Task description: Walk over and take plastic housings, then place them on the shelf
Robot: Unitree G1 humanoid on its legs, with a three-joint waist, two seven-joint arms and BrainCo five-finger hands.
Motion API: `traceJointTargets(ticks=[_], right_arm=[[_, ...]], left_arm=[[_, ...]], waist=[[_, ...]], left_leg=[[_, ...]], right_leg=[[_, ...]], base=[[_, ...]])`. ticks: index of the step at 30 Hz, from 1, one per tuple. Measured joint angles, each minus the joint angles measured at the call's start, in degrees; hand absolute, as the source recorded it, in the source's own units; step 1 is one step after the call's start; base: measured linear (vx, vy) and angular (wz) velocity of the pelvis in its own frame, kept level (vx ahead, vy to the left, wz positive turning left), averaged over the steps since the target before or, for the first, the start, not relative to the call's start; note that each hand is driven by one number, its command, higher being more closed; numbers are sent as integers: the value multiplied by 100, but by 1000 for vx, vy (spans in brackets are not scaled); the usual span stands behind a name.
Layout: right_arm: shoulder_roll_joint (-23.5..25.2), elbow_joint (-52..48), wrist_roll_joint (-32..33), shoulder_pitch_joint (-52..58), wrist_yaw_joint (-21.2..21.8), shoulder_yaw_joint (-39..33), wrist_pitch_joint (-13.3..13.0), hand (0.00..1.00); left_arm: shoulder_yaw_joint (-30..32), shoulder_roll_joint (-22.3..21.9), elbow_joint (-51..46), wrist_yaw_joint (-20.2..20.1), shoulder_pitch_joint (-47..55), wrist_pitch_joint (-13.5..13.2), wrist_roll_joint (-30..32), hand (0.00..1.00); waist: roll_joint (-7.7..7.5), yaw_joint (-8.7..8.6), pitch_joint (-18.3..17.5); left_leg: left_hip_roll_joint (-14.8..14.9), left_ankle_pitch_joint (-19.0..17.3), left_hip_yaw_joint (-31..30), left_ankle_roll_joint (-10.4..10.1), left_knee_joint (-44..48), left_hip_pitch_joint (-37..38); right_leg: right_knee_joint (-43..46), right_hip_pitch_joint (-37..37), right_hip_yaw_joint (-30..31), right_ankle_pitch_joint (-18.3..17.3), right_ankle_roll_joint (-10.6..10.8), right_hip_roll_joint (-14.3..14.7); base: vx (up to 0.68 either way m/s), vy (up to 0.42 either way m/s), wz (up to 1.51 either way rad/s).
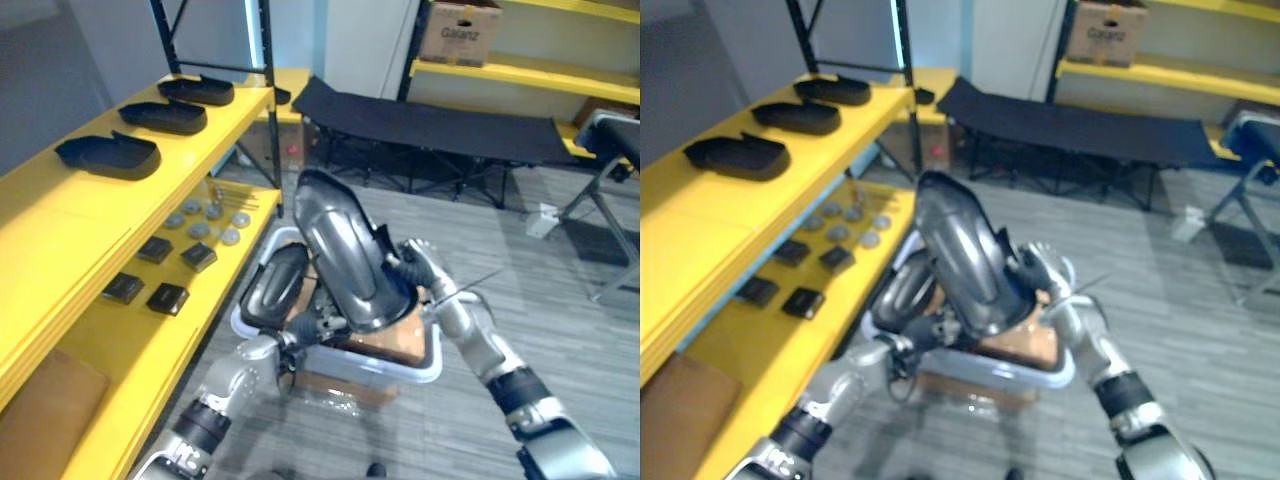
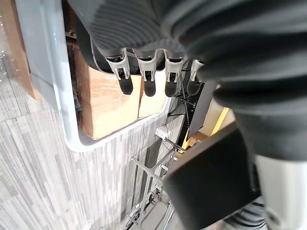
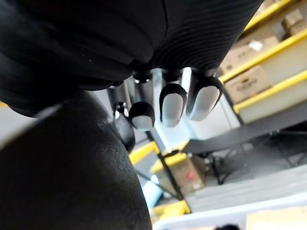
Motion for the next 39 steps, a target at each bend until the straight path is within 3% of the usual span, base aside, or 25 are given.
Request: traceJointTargets(ticks=[17,25,29,39], right_arm=[[44,105,-232,333,136,162,-144,100],[67,181,-290,400,213,248,-252,100],[67,182,-448,481,81,246,-359,100],[93,182,-569,581,-325,231,-592,100]], left_arm=[[1,-37,56,4,49,-144,251,0],[32,-40,69,8,153,-363,331,0],[34,-59,108,62,194,-400,485,0],[216,-372,314,385,465,-887,421,0]], waist=[[0,9,0],[-3,16,-2],[-5,18,-3],[-30,59,-20]], left_leg=[[-1,12,-13,3,-24,12],[-16,107,-18,-3,-190,89],[-16,108,-19,-4,-194,89],[-16,110,-44,-6,-207,83]], right_leg=[[0,8,-12,-1,1,0],[0,9,-18,-2,1,-2],[0,9,-19,-2,2,-3],[0,9,-33,-5,5,0]], base=[[0,0,0],[0,0,0],[0,0,0],[0,0,0]])
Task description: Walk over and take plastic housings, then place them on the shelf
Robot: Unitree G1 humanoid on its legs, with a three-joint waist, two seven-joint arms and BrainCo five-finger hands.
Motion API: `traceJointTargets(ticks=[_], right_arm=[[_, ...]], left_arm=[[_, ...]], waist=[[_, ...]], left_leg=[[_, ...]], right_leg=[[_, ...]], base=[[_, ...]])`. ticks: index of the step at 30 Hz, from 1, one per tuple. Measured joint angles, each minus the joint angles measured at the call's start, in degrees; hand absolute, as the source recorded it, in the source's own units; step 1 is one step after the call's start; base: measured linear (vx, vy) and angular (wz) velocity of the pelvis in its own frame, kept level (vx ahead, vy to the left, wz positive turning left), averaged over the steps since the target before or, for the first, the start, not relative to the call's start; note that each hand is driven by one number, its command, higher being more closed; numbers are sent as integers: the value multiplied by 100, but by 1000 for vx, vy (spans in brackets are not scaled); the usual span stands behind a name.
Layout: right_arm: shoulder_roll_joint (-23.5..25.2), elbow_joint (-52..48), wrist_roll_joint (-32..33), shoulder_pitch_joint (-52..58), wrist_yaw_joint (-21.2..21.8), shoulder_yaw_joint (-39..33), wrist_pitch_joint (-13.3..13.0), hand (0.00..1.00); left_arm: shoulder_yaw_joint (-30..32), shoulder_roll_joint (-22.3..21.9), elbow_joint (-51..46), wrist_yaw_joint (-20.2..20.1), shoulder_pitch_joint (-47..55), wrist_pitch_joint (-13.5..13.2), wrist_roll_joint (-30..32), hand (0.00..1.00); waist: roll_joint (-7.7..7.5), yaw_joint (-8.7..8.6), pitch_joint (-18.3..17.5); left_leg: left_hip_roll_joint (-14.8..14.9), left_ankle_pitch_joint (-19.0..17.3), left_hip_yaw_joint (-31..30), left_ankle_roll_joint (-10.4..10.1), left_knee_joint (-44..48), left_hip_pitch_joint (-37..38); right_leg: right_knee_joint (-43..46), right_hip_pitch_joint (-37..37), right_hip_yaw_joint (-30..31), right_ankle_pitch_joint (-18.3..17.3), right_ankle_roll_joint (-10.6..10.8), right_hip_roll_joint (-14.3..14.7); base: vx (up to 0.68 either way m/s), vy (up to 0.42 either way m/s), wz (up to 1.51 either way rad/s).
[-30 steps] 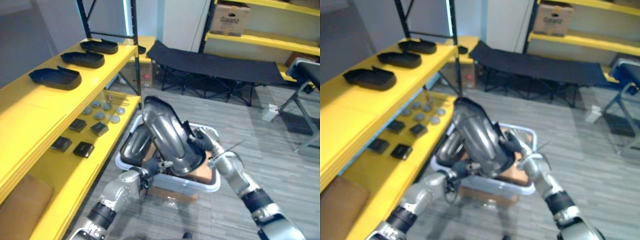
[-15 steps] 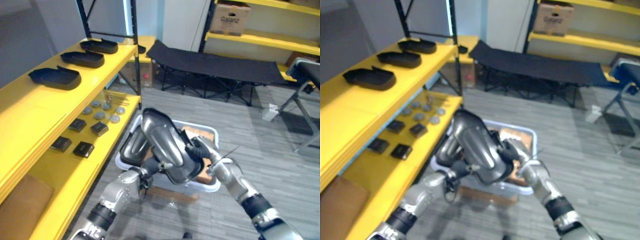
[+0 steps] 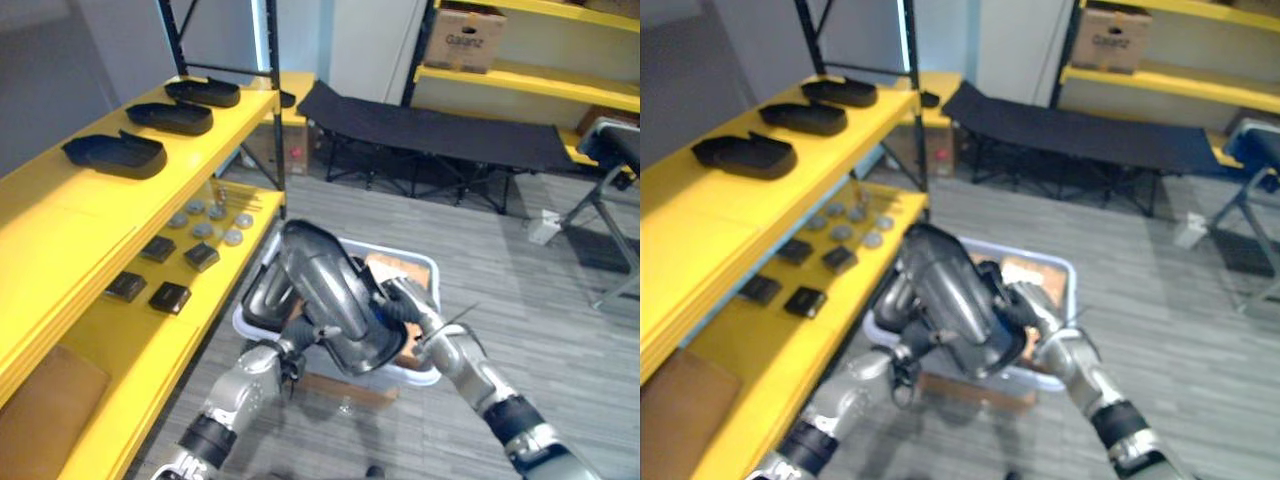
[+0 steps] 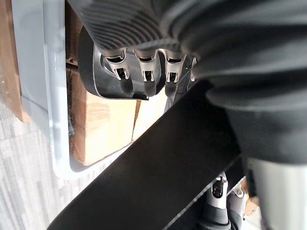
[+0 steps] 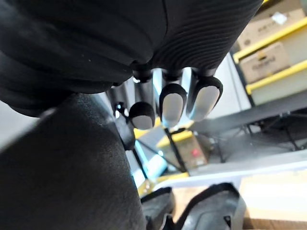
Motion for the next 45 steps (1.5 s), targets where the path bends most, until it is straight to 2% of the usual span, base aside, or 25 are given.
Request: traceJointTargets(ticks=[5,6,13,16,22,25,31,38,45], right_arm=[[122,-1,-106,96,-231,-1,-66,100],[144,-1,-106,128,-275,-1,-88,100],[303,-50,-102,297,-475,-164,-204,100],[359,-298,-99,461,-493,-248,-205,100],[635,-462,-87,545,-611,-231,-234,100],[729,-476,-86,608,-695,-223,-252,100],[782,-630,-38,634,-736,-224,-309,100],[795,-876,209,679,-983,-225,-313,100],[786,-897,500,673,-1101,-226,-312,100]], left_arm=[[63,-115,56,161,233,-321,-15,0],[73,-116,65,167,243,-381,-36,100],[337,-354,63,393,435,-898,-272,100],[354,-407,59,524,468,-1048,-457,100],[506,-576,24,834,514,-1348,-434,100],[506,-570,17,845,551,-1473,-386,100],[515,-562,-178,978,550,-1475,-390,100],[436,-534,-462,1108,323,-1460,-361,100],[279,-318,-677,1363,-69,-1431,543,100]], waist=[[-47,24,-30],[-47,37,-30],[-47,52,-30],[-46,55,-30],[-46,43,-30],[-46,36,-30],[-45,13,-29],[-43,-70,-30],[-42,-148,-29]], left_leg=[[-1,0,-28,-1,0,-14],[-3,0,-31,-1,0,-14],[-1,-1,-37,-2,-6,-14],[2,-1,-41,-2,-17,-12],[4,-2,-40,-3,-25,-9],[5,-3,-29,-4,-29,-1],[21,-9,61,-13,-29,6],[50,-23,115,-34,-19,20],[73,-83,259,-45,32,78]], right_leg=[[0,1,-22,-3,0,-1],[0,3,-24,-6,2,-3],[0,3,-27,-23,5,0],[0,2,-33,-28,5,2],[0,0,-34,-31,1,5],[0,-1,-24,-33,-1,4],[0,-47,53,-31,-2,5],[-2,-69,115,-27,-7,16],[-19,-74,243,-13,-21,32]], base=[[1,0,1],[0,0,0],[0,0,0],[0,0,0],[0,0,0],[0,0,0],[-3,2,-8],[5,-1,-4],[-7,4,-11]])
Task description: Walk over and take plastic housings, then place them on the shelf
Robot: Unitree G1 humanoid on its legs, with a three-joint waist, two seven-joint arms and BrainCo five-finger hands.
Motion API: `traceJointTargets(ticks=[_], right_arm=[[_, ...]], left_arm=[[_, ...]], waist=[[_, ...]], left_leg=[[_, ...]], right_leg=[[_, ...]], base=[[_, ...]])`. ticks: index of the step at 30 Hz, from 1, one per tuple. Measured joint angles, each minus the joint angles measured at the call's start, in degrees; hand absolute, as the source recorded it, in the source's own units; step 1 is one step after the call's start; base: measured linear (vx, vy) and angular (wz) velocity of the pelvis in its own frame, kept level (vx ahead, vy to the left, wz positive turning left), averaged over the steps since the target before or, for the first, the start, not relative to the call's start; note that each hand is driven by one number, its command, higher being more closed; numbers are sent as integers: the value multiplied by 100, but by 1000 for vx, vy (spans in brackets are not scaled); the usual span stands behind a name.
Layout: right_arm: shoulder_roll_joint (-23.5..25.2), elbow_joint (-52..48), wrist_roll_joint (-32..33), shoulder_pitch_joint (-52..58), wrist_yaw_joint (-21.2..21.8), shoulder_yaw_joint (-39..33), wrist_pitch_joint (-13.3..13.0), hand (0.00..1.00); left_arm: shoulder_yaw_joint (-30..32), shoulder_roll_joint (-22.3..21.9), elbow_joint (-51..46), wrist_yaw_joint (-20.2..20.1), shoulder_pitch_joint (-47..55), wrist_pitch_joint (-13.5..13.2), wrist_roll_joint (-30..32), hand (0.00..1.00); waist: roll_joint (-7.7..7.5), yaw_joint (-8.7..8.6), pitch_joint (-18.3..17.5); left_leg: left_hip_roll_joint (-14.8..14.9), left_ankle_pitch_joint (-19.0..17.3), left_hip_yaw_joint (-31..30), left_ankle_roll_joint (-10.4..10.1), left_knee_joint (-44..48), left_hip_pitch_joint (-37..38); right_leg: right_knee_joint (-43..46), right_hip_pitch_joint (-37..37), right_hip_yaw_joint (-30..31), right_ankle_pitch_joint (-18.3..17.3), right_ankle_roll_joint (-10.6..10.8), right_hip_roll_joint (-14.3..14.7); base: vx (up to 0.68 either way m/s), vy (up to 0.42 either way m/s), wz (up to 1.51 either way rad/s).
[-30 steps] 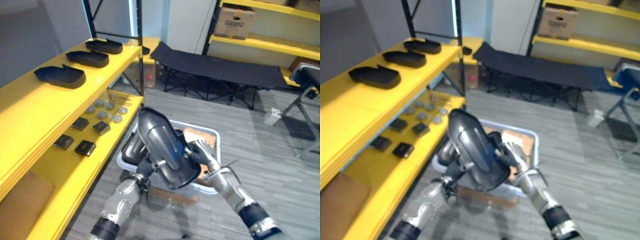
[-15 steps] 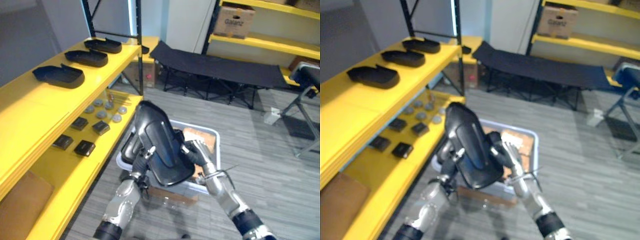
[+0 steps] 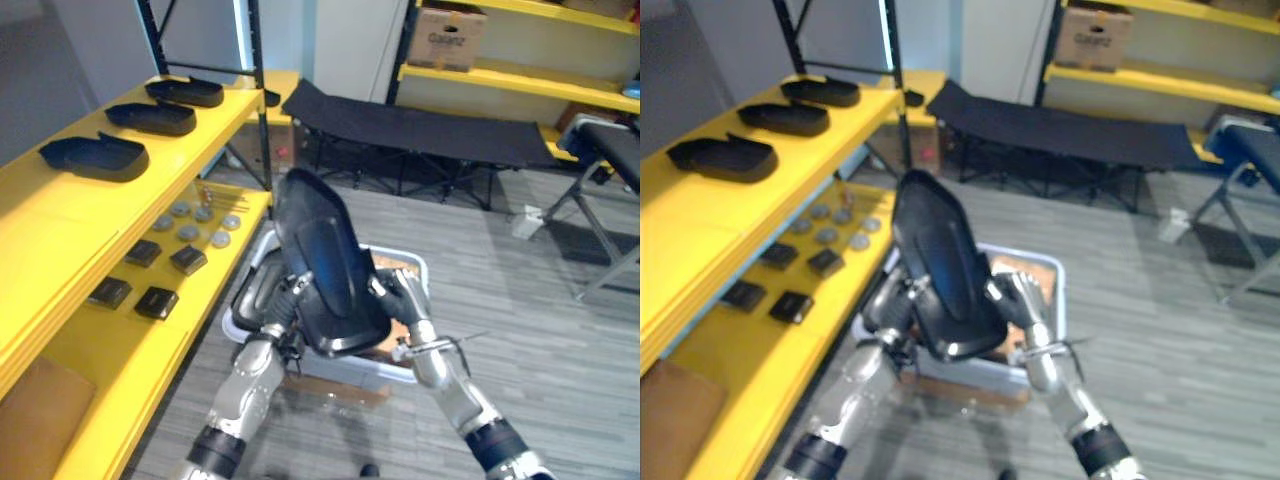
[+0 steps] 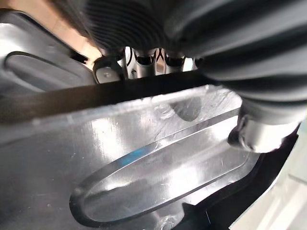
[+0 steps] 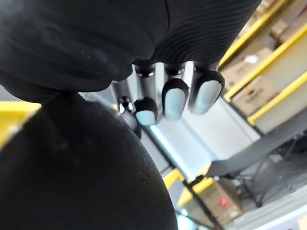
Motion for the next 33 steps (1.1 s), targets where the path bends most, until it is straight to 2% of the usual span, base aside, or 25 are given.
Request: traceJointTargets(ticks=[2,4,8,12,18,19,26,33], right_arm=[[-6,1,83,1,-2,0,0,100],[-15,0,142,10,-2,18,0,100],[-18,2,324,6,-3,57,0,100],[-20,7,479,-3,-8,177,2,100],[-21,51,549,-18,-112,285,10,100],[-21,53,550,-20,-116,291,11,0],[-66,69,733,-42,-94,695,11,0],[85,81,1013,23,214,875,82,0]], left_arm=[[-6,-1,-91,55,-50,11,271,100],[0,8,-304,129,-57,9,818,100],[-4,69,-418,182,-172,6,1301,100],[-12,205,-556,300,-204,-34,1585,100],[-21,214,-566,353,-204,-35,1578,100],[-22,214,-565,358,-204,-35,1579,100],[41,215,-566,450,-210,-41,1529,100],[111,200,-567,927,-298,-47,1766,100]], waist=[[1,-18,1],[3,-19,2],[4,-13,3],[4,-13,3],[0,1,6],[-3,2,7],[-5,-4,8],[-12,-7,12]], left_leg=[[1,-3,3,1,2,-1],[5,-7,3,0,2,-8],[-1,-10,-3,1,5,-23],[-11,-13,-15,7,19,-69],[-24,-21,-20,21,40,-93],[-26,-29,-21,33,52,-98],[-27,-102,-36,44,204,-182],[-34,-104,-27,50,202,-187]], right_leg=[[-26,-5,5,0,0,2],[-33,-14,7,-1,-1,6],[-34,-25,5,-1,-1,3],[-35,-62,-3,1,1,1],[-35,-78,-5,6,8,1],[-35,-76,-5,6,9,1],[-36,-82,-17,15,22,-10],[-35,-95,-1,16,23,-15]], base=[[-7,2,-2],[0,0,0],[0,0,0],[0,0,0],[0,0,0],[0,0,0],[0,0,0],[0,0,0]])
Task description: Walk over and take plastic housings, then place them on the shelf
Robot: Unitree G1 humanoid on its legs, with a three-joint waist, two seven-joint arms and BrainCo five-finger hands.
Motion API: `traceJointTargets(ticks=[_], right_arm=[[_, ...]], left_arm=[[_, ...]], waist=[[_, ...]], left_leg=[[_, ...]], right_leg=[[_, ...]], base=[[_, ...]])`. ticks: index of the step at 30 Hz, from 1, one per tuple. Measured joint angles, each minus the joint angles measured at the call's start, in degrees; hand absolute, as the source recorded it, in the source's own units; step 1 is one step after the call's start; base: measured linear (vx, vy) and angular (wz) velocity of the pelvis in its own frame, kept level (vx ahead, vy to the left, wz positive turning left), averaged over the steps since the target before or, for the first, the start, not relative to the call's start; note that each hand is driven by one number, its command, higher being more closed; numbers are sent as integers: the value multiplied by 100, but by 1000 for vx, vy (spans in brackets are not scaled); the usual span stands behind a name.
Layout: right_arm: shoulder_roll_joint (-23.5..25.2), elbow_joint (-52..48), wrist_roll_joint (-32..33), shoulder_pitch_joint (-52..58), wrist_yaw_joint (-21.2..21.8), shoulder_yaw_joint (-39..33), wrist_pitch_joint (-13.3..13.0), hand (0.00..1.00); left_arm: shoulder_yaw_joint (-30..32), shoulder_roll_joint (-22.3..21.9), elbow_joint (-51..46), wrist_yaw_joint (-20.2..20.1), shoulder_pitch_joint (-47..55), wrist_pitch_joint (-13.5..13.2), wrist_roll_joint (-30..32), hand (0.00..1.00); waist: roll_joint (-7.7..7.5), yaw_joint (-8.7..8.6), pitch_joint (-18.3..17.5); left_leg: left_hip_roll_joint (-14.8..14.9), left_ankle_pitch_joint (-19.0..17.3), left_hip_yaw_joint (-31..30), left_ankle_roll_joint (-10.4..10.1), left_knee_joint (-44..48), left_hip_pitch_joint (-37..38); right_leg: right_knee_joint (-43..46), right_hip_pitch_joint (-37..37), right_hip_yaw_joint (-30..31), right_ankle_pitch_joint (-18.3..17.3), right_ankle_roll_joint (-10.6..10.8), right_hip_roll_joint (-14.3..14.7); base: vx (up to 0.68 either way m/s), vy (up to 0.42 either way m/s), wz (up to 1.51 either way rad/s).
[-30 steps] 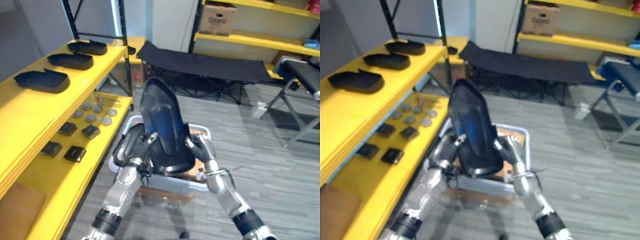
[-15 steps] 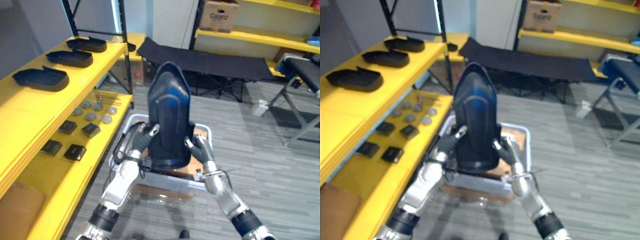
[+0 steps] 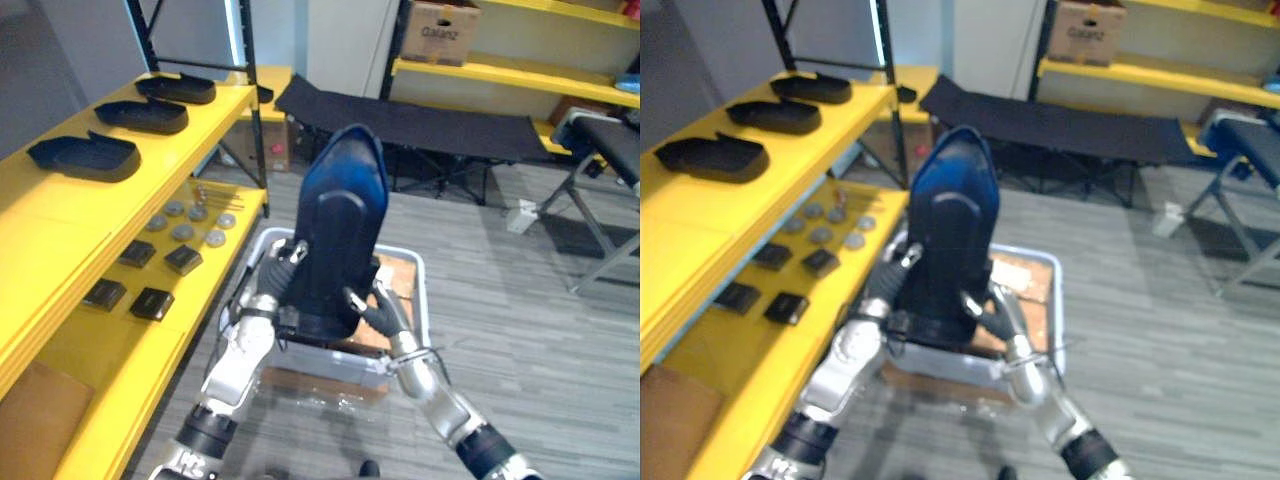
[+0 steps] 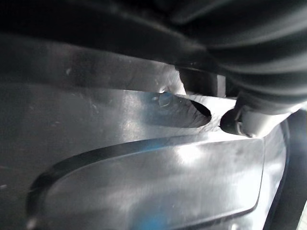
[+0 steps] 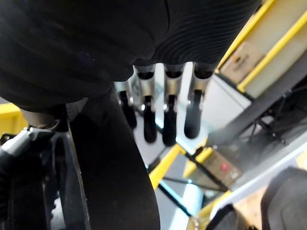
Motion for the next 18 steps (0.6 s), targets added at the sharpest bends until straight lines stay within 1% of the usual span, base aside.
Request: traceJointTargets(ticks=[1,3,4,5,6,9,12,14,15,16,17,18], right_arm=[[54,-1,212,25,155,0,2,0],[119,-1,420,50,336,-2,15,0],[160,-2,576,78,459,-11,20,0],[206,-2,903,171,632,-37,24,0],[222,-2,1099,214,725,-54,24,0],[364,-23,1826,454,1171,-393,24,0],[370,-153,2438,613,1556,-771,22,0],[356,-367,2708,708,1830,-1001,24,0],[340,-518,2848,736,2044,-1154,31,0],[308,-631,2905,766,2150,-1279,51,0],[288,-659,2905,776,2182,-1339,64,0],[256,-694,2944,782,2217,-1423,144,0]], left_arm=[[17,-10,0,146,2,-1,122,100],[53,-42,0,274,9,-16,289,100],[79,-72,1,352,19,-38,481,100],[134,-145,1,490,37,-115,753,100],[156,-167,1,561,44,-145,889,100],[386,-234,1,850,126,-200,1376,100],[576,-234,1,1179,317,-204,1768,100],[712,-233,1,1395,466,-209,2033,100],[827,-229,3,1549,556,-218,2296,100],[907,-214,12,1707,607,-226,2626,100],[954,-209,18,1756,609,-231,2774,100],[1006,-189,18,1900,602,-249,3013,100]], waist=[[0,0,0],[-1,-1,1],[-1,-3,1],[-1,0,1],[-1,1,1],[7,-8,6],[27,-41,20],[44,-68,31],[54,-90,43],[64,-90,72],[71,-88,86],[81,-100,94]], left_leg=[[0,0,6,0,-1,0],[-1,-1,10,1,-3,1],[-1,-1,12,1,-3,1],[-3,-2,12,2,-5,1],[-4,-3,13,3,-6,2],[-5,-7,28,7,-5,11],[-2,-16,45,6,-5,23],[2,-20,59,3,-9,30],[7,-24,85,-1,-13,47],[13,-36,126,-7,-19,92],[16,-45,147,-9,-17,108],[15,-51,179,-8,-16,107]], right_leg=[[0,-3,7,0,0,1],[1,-6,12,0,0,1],[2,-7,16,0,0,1],[11,-7,17,0,0,0],[20,-7,19,0,0,-1],[48,-13,55,2,3,2],[48,-15,82,3,4,7],[48,-19,101,2,4,11],[48,-20,126,3,4,15],[48,-12,170,2,4,21],[48,-12,197,2,4,25],[49,-19,236,4,7,25]], base=[[0,0,0],[0,0,0],[0,0,0],[0,0,0],[0,0,0],[3,1,-4],[-5,0,-4],[-2,-1,-6],[0,3,-12],[-4,5,-15],[3,9,-17],[8,10,-11]])
